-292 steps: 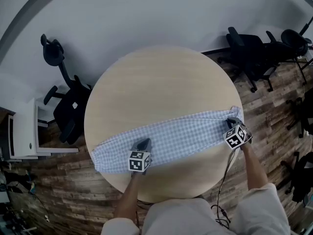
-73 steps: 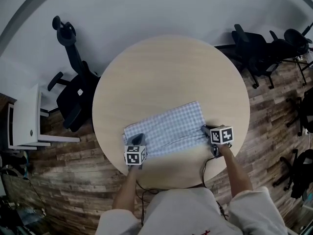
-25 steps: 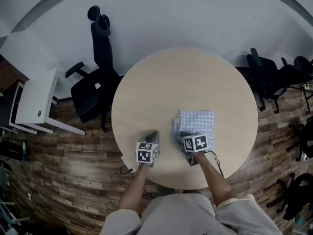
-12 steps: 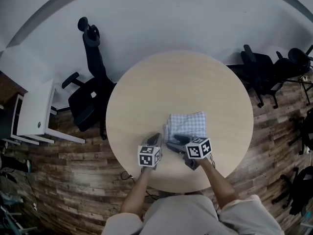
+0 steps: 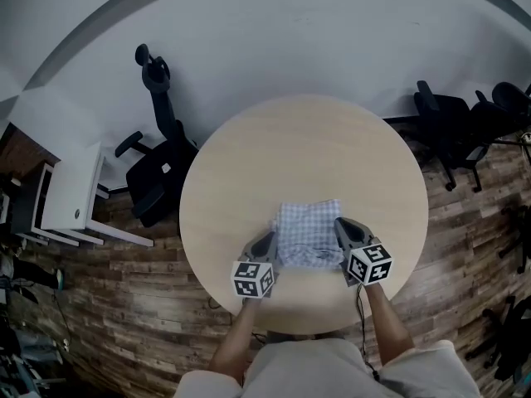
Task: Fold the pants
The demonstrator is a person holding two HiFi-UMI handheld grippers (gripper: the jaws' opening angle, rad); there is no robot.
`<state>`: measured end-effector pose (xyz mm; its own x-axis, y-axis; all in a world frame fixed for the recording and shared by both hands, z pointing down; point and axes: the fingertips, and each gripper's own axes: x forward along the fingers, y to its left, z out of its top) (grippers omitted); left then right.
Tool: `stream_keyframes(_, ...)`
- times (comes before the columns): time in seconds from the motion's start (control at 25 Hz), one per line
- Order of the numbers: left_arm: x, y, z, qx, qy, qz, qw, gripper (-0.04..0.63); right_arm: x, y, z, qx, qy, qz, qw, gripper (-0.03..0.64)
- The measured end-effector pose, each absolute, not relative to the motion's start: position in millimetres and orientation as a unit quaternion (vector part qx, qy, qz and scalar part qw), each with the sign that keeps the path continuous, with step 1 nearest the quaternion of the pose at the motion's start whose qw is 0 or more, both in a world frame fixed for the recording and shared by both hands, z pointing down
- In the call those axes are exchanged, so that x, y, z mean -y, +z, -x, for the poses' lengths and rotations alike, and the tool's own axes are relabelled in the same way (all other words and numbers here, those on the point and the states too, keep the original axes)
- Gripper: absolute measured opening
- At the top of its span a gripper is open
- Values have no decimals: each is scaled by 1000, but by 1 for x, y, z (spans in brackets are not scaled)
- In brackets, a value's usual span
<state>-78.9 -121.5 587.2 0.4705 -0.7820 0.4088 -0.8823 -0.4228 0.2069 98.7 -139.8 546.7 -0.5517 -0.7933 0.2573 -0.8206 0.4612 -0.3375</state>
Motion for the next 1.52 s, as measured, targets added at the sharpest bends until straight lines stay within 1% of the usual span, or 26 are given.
stream_keyframes(0.24,90,559,86,511,85,-836,184,31,114,531,-108,852,180,-491,23,26)
stream_keyframes(0.4,56,547,91,503,70,-844,173,31,80,519,-98,853,152,-499,38,26)
stream_keyframes(0.68,-46,542,110,487,54,-856,164,31,-19,514,-70,849,134,-506,77,26)
stream_keyframes(0.88,-115,540,120,487,37,-856,169,31,-93,506,-58,851,128,-504,71,26)
stream_keyframes(1.24,-203,532,104,486,28,-859,160,31,-187,513,-70,847,139,-507,74,26)
stream_keyframes(1.52,-264,525,71,491,31,-857,153,31,-250,512,-96,852,135,-501,72,26)
